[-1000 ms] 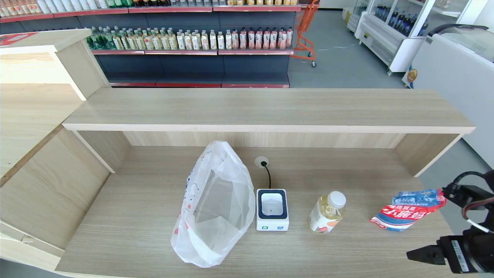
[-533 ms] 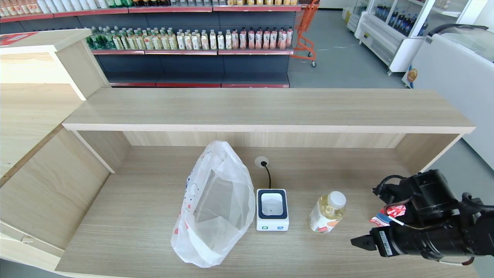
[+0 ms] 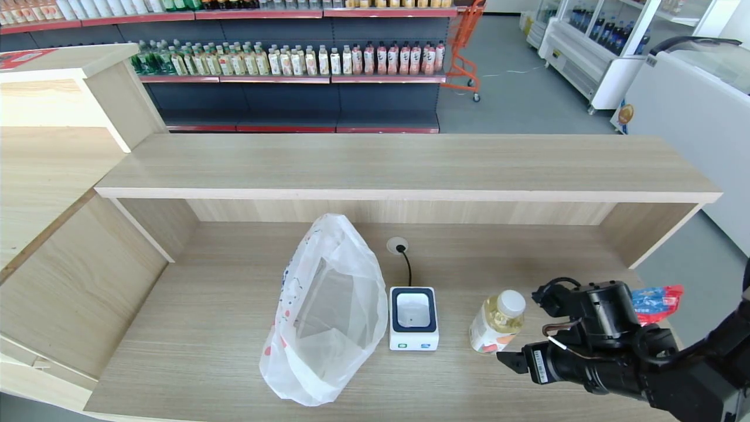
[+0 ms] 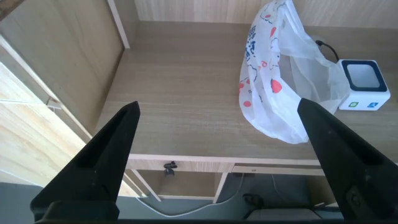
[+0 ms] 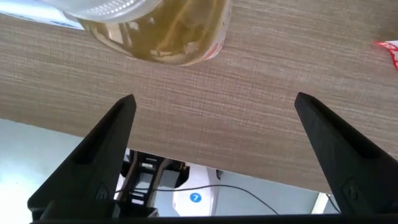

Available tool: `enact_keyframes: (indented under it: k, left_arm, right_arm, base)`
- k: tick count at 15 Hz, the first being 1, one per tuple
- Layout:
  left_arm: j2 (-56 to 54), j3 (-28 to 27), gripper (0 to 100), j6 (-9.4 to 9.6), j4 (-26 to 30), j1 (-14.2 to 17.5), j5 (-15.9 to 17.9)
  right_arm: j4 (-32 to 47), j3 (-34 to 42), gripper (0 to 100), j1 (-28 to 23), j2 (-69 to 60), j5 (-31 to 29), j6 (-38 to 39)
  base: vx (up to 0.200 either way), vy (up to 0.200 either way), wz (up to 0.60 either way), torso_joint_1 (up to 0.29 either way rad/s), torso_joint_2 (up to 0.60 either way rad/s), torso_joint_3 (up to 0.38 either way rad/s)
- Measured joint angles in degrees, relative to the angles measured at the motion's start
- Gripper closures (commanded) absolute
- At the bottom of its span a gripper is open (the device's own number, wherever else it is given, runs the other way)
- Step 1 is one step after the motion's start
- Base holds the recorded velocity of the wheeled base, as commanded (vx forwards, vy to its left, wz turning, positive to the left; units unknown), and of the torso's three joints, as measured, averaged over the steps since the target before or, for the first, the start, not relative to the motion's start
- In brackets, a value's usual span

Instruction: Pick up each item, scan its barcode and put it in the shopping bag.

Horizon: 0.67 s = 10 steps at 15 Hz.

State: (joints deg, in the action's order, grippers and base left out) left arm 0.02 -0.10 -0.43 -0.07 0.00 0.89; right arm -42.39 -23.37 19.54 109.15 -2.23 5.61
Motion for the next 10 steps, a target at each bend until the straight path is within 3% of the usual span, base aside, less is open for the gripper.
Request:
enact_keyframes:
  k: [6,10]
  left_arm:
    - [0.0,0.0,0,0.00,0.0,0.0,0.0]
    - [0.0,0.0,0,0.00,0.0,0.0,0.0]
  right_arm:
    - [-17.4,-0.1,0,6.9,9.8,-9.9,-0.4]
    - [-28.5,-0.8,0,7.7,16.3,-10.8,-2.5]
  base:
    - [0.000,0.000,0.00,0.000,0.00,0.000]
    - [0.000,0.000,0.00,0.000,0.00,0.000]
